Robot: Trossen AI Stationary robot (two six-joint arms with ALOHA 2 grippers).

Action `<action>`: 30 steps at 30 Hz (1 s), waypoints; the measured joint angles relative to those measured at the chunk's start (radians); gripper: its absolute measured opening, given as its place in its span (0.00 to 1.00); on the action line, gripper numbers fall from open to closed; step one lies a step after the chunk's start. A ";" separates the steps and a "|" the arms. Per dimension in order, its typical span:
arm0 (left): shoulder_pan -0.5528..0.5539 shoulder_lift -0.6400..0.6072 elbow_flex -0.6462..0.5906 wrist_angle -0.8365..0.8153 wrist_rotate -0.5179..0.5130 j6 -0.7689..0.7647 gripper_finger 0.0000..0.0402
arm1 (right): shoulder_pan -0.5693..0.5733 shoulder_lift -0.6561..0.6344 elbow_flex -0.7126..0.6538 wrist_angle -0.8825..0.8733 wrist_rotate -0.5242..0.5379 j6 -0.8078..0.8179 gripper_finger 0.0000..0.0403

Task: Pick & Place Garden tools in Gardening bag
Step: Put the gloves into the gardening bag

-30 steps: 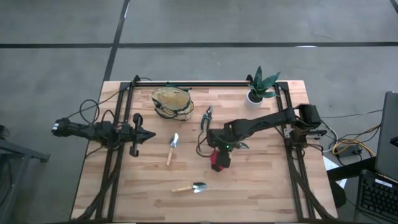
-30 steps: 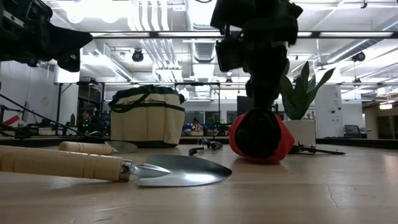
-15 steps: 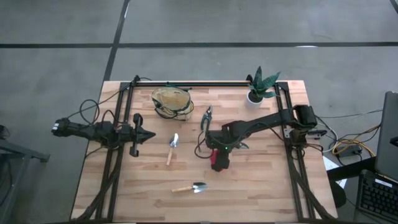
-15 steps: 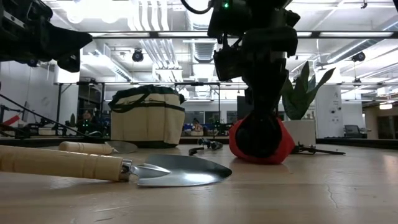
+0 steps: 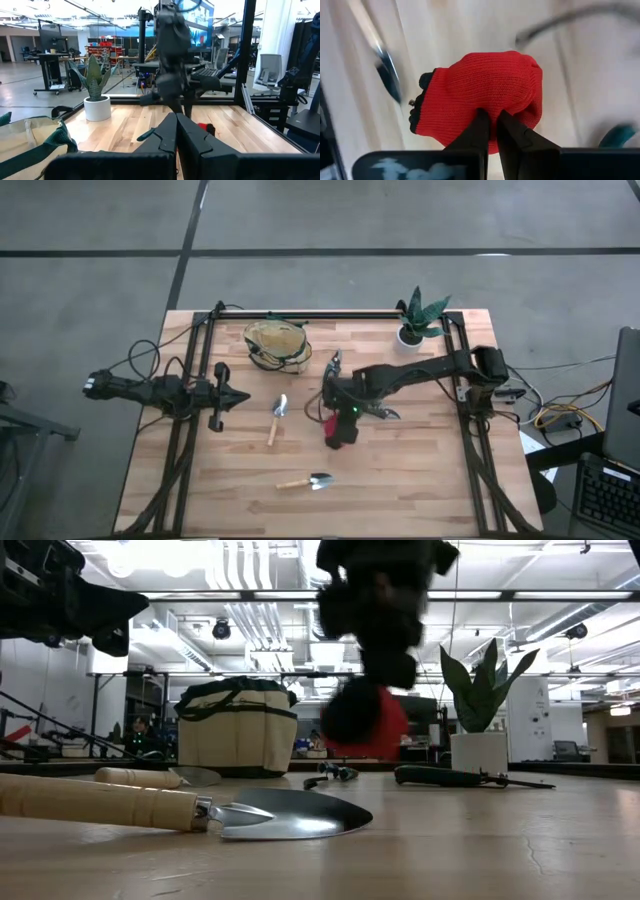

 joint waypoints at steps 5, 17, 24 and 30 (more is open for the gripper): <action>0.000 0.000 0.000 0.000 0.000 0.000 0.02 | -0.053 -0.001 0.132 0.003 0.080 -0.015 0.03; 0.000 0.000 0.000 0.000 0.000 0.000 0.02 | -0.187 -0.003 0.336 0.192 0.365 -0.020 0.03; 0.000 0.000 0.000 0.000 0.000 0.000 0.02 | -0.262 -0.003 0.335 0.335 0.369 -0.014 0.03; 0.000 0.000 0.000 0.000 0.000 0.000 0.02 | -0.279 0.012 0.335 0.437 0.373 -0.065 0.03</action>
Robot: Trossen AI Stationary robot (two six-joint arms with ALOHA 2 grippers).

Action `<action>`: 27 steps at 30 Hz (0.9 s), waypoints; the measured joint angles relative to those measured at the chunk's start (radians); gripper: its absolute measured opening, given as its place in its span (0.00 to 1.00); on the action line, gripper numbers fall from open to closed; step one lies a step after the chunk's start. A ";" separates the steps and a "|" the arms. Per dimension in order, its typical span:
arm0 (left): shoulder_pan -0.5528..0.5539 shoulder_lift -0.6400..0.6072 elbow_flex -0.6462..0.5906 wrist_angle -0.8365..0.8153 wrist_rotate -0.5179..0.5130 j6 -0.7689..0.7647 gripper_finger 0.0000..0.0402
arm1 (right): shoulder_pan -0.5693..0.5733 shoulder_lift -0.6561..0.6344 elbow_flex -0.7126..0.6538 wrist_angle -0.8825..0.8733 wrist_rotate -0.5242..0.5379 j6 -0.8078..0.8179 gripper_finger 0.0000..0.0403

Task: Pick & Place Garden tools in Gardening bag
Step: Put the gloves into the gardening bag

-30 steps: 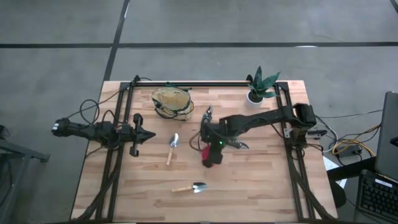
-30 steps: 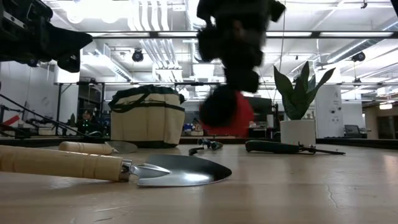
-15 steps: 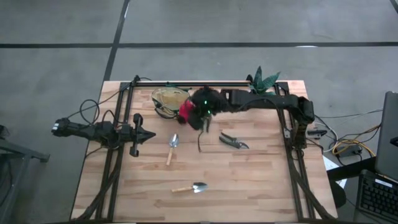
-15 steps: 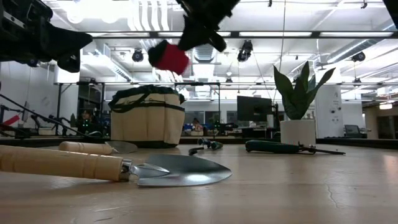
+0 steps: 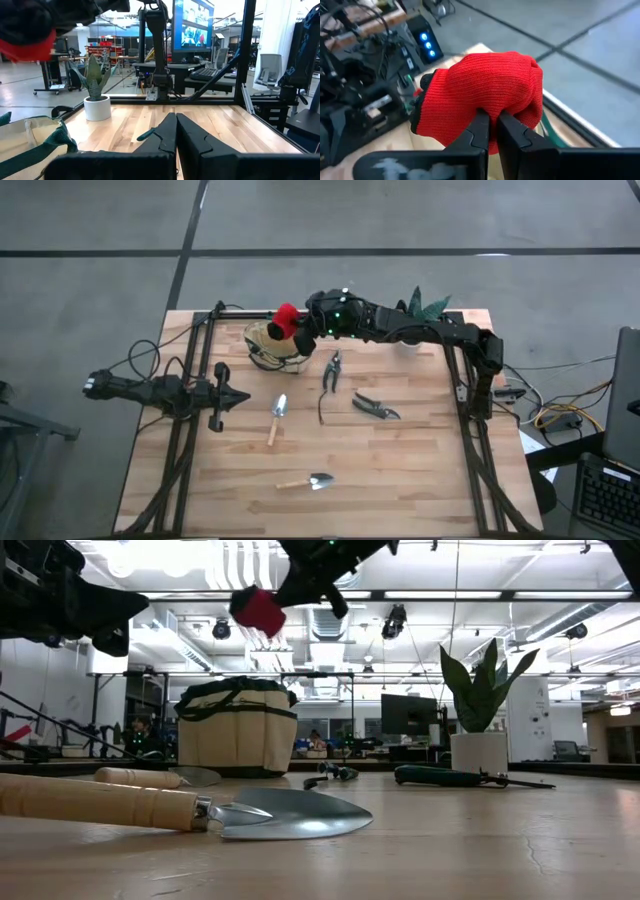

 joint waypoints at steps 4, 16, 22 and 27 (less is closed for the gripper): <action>0.000 0.000 0.000 -0.001 0.000 0.000 0.02 | -0.006 0.046 0.007 0.019 0.002 -0.006 0.03; 0.000 0.001 0.000 -0.008 0.000 0.000 0.02 | -0.018 0.183 0.139 -0.041 -0.005 0.002 0.03; 0.000 0.002 0.000 -0.010 -0.001 0.000 0.02 | -0.025 0.221 0.215 -0.124 -0.005 0.004 0.08; 0.000 0.002 0.000 -0.010 -0.003 0.000 0.02 | -0.025 0.233 0.230 -0.125 -0.005 0.004 0.18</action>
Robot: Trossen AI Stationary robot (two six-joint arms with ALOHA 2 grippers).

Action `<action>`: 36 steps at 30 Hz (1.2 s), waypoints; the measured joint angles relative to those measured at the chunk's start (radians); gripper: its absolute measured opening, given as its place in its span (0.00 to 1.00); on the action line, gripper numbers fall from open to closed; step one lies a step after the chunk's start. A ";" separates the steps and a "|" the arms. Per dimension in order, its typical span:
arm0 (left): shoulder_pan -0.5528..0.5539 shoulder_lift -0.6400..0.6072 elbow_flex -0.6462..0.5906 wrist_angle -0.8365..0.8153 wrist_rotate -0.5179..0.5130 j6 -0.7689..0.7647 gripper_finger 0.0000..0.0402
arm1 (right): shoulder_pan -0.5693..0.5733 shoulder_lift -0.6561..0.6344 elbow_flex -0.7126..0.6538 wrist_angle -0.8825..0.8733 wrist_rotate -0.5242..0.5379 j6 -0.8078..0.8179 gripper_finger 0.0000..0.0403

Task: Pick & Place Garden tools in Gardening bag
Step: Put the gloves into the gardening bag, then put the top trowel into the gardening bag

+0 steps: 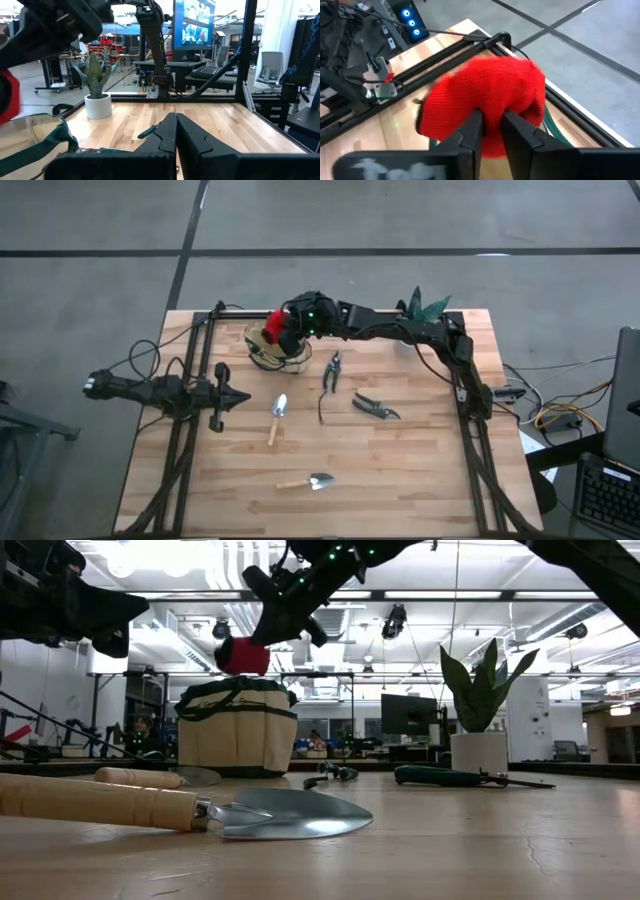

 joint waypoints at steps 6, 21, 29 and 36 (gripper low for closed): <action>0.000 0.000 0.000 0.000 0.000 0.000 0.02 | -0.001 -0.002 -0.002 -0.002 0.023 0.000 0.30; 0.000 0.000 0.000 0.000 0.000 0.000 0.02 | 0.010 -0.007 0.093 -0.091 -0.161 0.112 0.44; 0.000 0.000 0.000 0.000 0.000 0.000 0.02 | 0.027 -0.009 0.117 -0.126 -0.336 0.113 0.39; 0.000 0.000 0.000 0.000 -0.001 0.014 0.02 | 0.072 -0.038 0.117 -0.120 -0.354 0.038 0.18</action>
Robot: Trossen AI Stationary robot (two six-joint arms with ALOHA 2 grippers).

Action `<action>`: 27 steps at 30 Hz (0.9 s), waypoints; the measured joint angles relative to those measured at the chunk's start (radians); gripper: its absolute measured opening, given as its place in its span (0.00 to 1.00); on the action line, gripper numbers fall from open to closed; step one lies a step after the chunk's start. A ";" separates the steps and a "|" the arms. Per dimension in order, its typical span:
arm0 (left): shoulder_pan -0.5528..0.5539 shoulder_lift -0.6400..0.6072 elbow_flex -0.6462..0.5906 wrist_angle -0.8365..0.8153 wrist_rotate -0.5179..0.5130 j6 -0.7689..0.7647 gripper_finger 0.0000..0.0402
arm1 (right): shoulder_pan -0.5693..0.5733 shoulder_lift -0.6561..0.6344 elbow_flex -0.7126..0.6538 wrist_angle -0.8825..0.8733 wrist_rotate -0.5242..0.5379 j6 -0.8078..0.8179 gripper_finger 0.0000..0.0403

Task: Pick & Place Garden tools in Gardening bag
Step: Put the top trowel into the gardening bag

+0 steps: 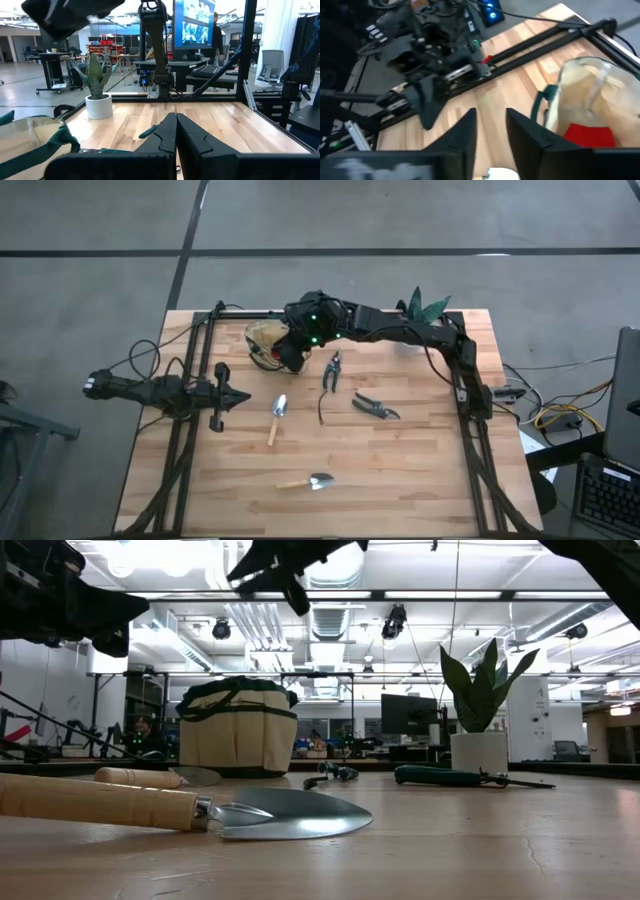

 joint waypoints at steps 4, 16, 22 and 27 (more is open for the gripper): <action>0.000 0.000 0.000 0.007 0.000 -0.033 0.02 | 0.026 -0.029 -0.002 -0.002 0.000 -0.062 0.04; 0.000 -0.001 0.005 0.362 -0.067 -0.482 0.02 | 0.068 -0.185 -0.070 0.051 -0.002 -0.137 0.02; 0.000 0.001 0.027 0.373 -0.071 -0.639 0.02 | 0.093 -0.287 -0.199 0.125 0.001 -0.116 0.02; -0.001 -0.001 0.029 0.414 -0.103 -0.637 0.02 | 0.135 -0.410 -0.375 0.218 0.095 -0.113 0.02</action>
